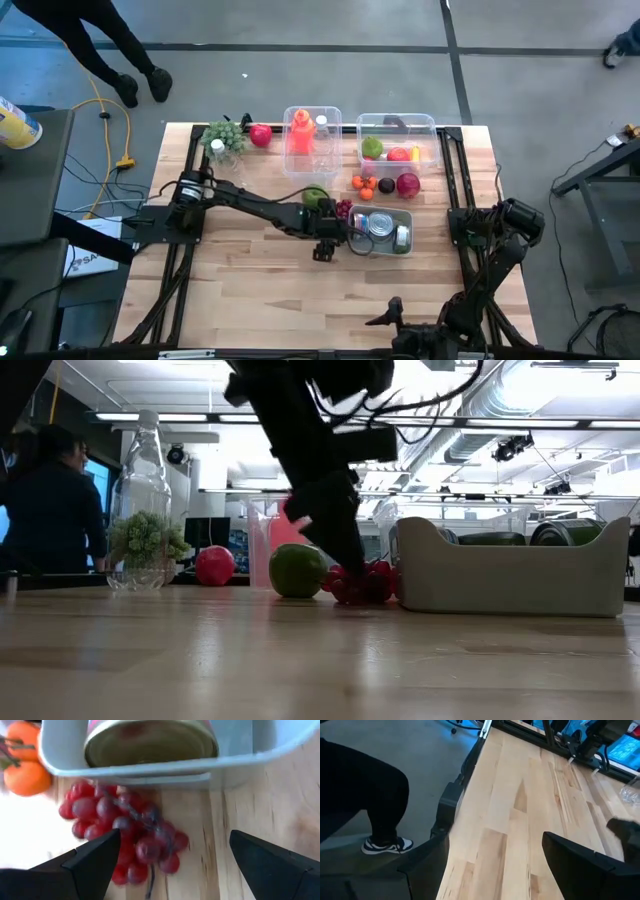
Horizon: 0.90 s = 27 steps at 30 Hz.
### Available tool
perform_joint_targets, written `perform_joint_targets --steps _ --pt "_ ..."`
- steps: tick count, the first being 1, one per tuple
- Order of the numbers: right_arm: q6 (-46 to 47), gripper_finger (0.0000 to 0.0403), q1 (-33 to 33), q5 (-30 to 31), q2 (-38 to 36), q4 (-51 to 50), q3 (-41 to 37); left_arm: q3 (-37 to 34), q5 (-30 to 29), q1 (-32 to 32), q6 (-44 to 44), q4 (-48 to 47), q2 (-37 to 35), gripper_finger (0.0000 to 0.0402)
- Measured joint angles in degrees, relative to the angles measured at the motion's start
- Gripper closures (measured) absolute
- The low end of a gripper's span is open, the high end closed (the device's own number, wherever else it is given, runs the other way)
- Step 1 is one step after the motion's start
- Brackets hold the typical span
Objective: Pick & Place Food Item
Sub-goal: Put the grapes into the right transparent bin
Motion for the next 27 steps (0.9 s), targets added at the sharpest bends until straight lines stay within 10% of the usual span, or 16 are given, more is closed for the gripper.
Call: perform_joint_targets --steps 27 --pt "-5.7 0.0094 -1.0 0.0 0.0 -0.5 0.0 0.2 0.3 0.2 -2.7 1.9 3.7 0.0055"
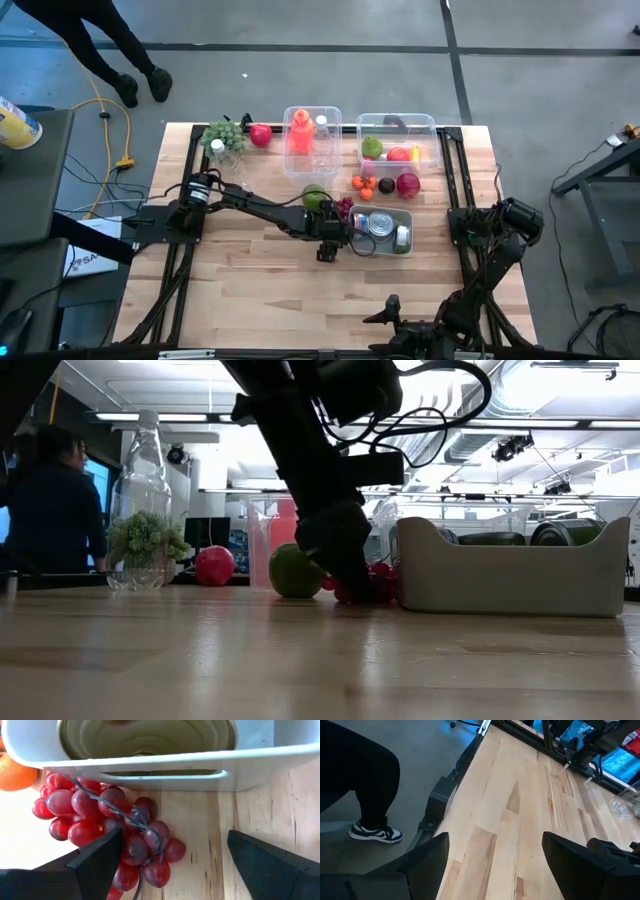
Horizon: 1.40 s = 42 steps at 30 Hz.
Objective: Pick & Place Food Item
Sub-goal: Put the grapes into the right transparent bin
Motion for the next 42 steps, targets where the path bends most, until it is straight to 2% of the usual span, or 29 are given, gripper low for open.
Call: perform_joint_targets --steps 5,18,21,31,39,42 --pt "0.0 0.0094 0.0 0.0 0.0 -0.1 0.0 0.0 -0.2 -0.5 -1.2 -0.1 0.0 0.0119" --pt "0.0 0.0094 0.0 0.0 0.0 -0.7 0.0 -0.1 -0.2 -1.5 -7.0 -0.2 0.1 0.0347" --pt "0.5 0.0094 0.0 0.0 0.0 -1.5 0.0 -0.1 -0.2 -2.5 -8.3 -0.6 0.1 0.0388" --pt "0.7 0.0094 0.0 0.0 0.0 -1.3 0.0 -0.2 -4.3 -6.0 -8.6 -1.9 0.0 0.0399" --pt "0.7 0.0094 -0.3 0.0 0.0 -1.3 0.1 -0.2 -4.2 -8.8 -8.8 -2.3 -2.1 0.0400" --pt "0.7 0.0094 -0.3 0.0 0.0 -1.4 0.1 -0.2 -7.2 -10.5 -9.1 -2.2 -3.9 0.0400"
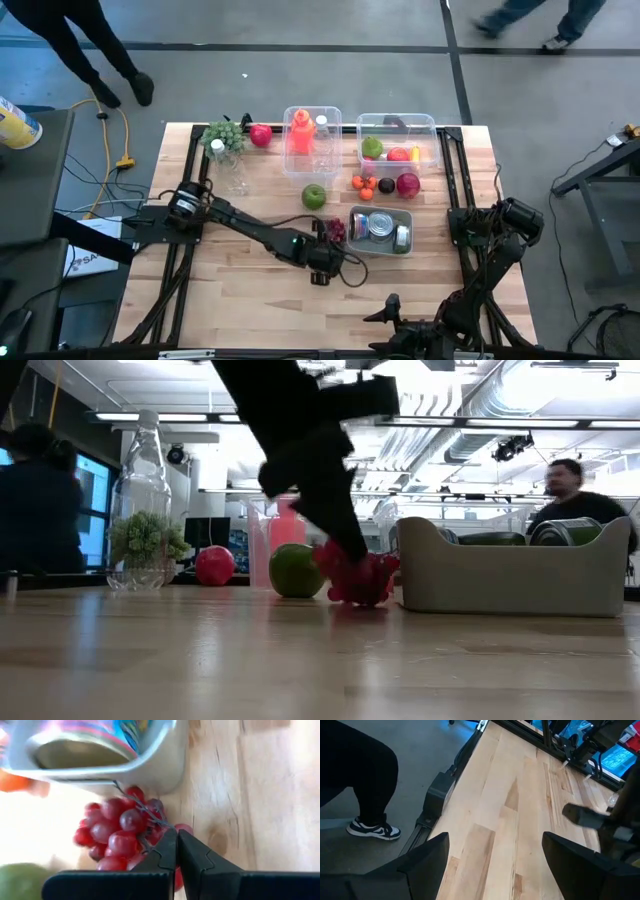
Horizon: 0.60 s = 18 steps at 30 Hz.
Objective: Pick & Place Food Item
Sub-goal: Put the grapes into the right transparent bin
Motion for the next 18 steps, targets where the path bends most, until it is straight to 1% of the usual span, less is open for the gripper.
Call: perform_joint_targets --steps 4,7,9,11,14,16,18 --pt "0.0 0.0094 0.0 0.2 0.0 0.0 0.0 0.0 -3.6 -2.3 0.0 -0.1 -2.4 0.0400" --pt "0.0 0.0094 0.0 0.6 0.0 0.1 0.0 0.0 -3.7 -3.4 -0.1 0.2 -3.9 0.0401" --pt "0.0 0.0094 0.0 2.0 0.0 0.2 0.0 0.0 -3.7 -4.0 -1.0 0.3 -4.4 0.0401" --pt "0.0 0.0094 0.0 6.2 0.0 0.2 0.0 0.0 -3.8 -4.5 -1.1 0.5 -4.8 0.0401" --pt "0.9 0.0094 0.0 16.9 0.0 -0.5 0.0 0.1 -4.2 -5.2 -1.2 1.7 -5.0 0.0401" --pt "2.5 0.0094 -0.3 22.8 0.0 -2.0 0.0 0.2 -6.4 -5.7 -1.3 1.9 -5.0 0.0401" --pt "5.1 0.0094 -1.0 24.7 -0.1 -4.7 0.0 0.8 -9.9 -6.4 -1.3 1.8 -5.0 0.0401"
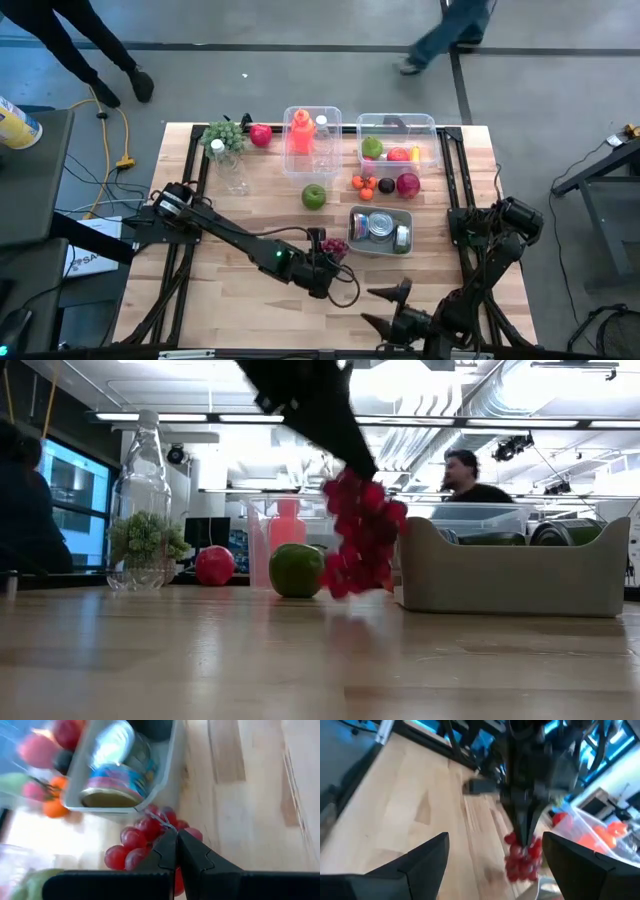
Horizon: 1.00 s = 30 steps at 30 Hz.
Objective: Pick & Place Food Item
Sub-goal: Put the grapes into the right transparent bin
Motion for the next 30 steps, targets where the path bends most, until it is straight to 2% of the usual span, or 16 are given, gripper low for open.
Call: perform_joint_targets --steps 3,5,11,13,18,20,23,27,30 --pt "5.3 0.0094 -1.6 -2.2 0.0 -3.8 0.0 1.0 -3.9 -1.0 0.0 0.1 -0.8 0.0401" --pt "7.6 0.0094 -2.8 -4.4 0.0 -5.5 0.0 2.0 -4.2 -1.5 -0.9 0.5 -1.6 0.0401" --pt "6.5 0.0094 -5.8 -7.9 0.0 -5.9 0.0 4.1 -4.3 -2.0 -5.8 1.6 -3.5 0.0401" --pt "5.0 0.0094 -6.3 -7.0 0.0 -5.9 0.0 4.1 -4.3 -2.4 -5.8 2.8 -3.5 0.0401" --pt "4.8 0.0094 -6.4 1.5 0.0 -5.9 0.0 4.1 -3.9 -3.3 -5.7 4.1 -3.5 0.0401" --pt "5.1 0.0094 -6.4 2.3 0.0 -5.9 0.0 4.1 -3.9 -3.7 -5.8 4.0 -3.4 0.0401" --pt "5.4 0.0094 -6.4 -1.6 0.0 -5.3 0.0 4.1 -3.9 -4.2 -5.8 4.0 -3.4 0.0401" --pt "5.4 0.0094 -7.1 -12.6 0.0 -4.8 0.0 4.1 -3.9 -4.6 -6.2 4.1 -3.4 0.0401" --pt "5.0 0.0094 -8.0 -14.1 0.0 -5.1 0.0 4.1 -3.9 -4.8 -7.8 4.0 -3.4 0.0401"
